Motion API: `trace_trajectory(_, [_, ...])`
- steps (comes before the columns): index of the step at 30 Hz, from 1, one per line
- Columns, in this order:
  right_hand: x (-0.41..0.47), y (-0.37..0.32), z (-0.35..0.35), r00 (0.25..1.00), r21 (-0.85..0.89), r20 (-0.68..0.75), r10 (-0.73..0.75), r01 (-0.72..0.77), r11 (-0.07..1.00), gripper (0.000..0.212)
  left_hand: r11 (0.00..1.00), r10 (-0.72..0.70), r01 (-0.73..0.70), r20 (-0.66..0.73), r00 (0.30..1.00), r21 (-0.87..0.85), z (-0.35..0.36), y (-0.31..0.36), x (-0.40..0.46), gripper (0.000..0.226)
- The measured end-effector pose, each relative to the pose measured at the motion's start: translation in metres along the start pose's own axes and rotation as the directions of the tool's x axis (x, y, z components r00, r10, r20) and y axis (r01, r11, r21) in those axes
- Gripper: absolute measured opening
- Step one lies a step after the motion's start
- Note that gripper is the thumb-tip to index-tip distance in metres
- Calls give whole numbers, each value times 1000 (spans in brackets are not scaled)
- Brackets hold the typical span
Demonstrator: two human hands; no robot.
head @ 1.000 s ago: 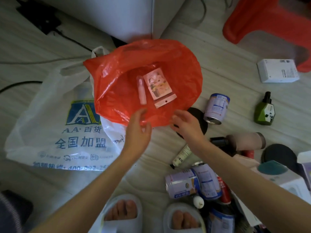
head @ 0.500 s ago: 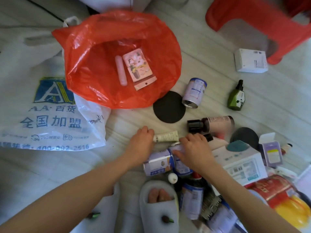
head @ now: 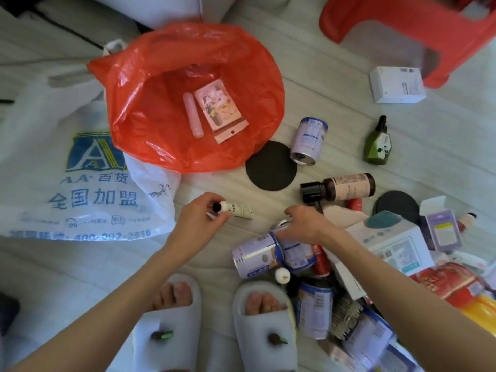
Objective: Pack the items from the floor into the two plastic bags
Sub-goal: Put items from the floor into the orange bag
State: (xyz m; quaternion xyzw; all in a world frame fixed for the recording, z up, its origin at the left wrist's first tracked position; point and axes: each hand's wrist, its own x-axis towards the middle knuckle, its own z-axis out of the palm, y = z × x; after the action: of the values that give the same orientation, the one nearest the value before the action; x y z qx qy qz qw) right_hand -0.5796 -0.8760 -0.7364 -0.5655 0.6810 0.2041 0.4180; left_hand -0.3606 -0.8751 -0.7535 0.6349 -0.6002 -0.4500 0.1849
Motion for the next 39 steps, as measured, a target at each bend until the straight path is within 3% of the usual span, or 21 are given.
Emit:
trace_trajectory(4, [-11, 1, -1, 995, 55, -98, -22, 28, 998, 73, 998, 28, -29, -22, 999, -50, -7, 11, -5, 17])
trace_trajectory(9, [-18, -10, -12, 940, 91, -327, -99, 135, 987, 65, 991, 33, -47, -114, 993, -123, -20, 21, 0, 15])
trace_trajectory(15, [-11, -28, -27, 873, 97, -453, -182, 251, 963, 60, 996, 38, -51, -179, 983, -67, -38, 23, 8, 19])
trace_trajectory(19, [-9, -47, -48, 818, 163, -534, -216, 350, 923, 57, 977, 196, -162, -282, 939, 137, -58, 23, 26, 23])
trace_trajectory(22, [1, -70, -73, 759, 193, -611, -226, 420, 887, 59, 839, 445, -255, -337, 829, 481, -71, 19, 51, 21])
trace_trajectory(24, [13, -89, -88, 726, 191, -645, -238, 455, 870, 57, 755, 509, -208, -355, 784, 622, -79, 15, 70, 17])
trace_trajectory(29, [64, -133, -100, 691, 194, -683, -237, 484, 853, 57, 629, 460, 31, -405, 790, 777, -93, 1, 98, 20])
trace_trajectory(34, [101, -154, -97, 702, 353, -705, -106, 476, 806, 62, 494, 421, 122, -359, 833, 861, -95, -5, 112, 27])
trace_trajectory(39, [116, -168, -93, 694, 407, -718, -43, 470, 783, 62, 484, 362, 125, -328, 872, 866, -88, -13, 119, 20])
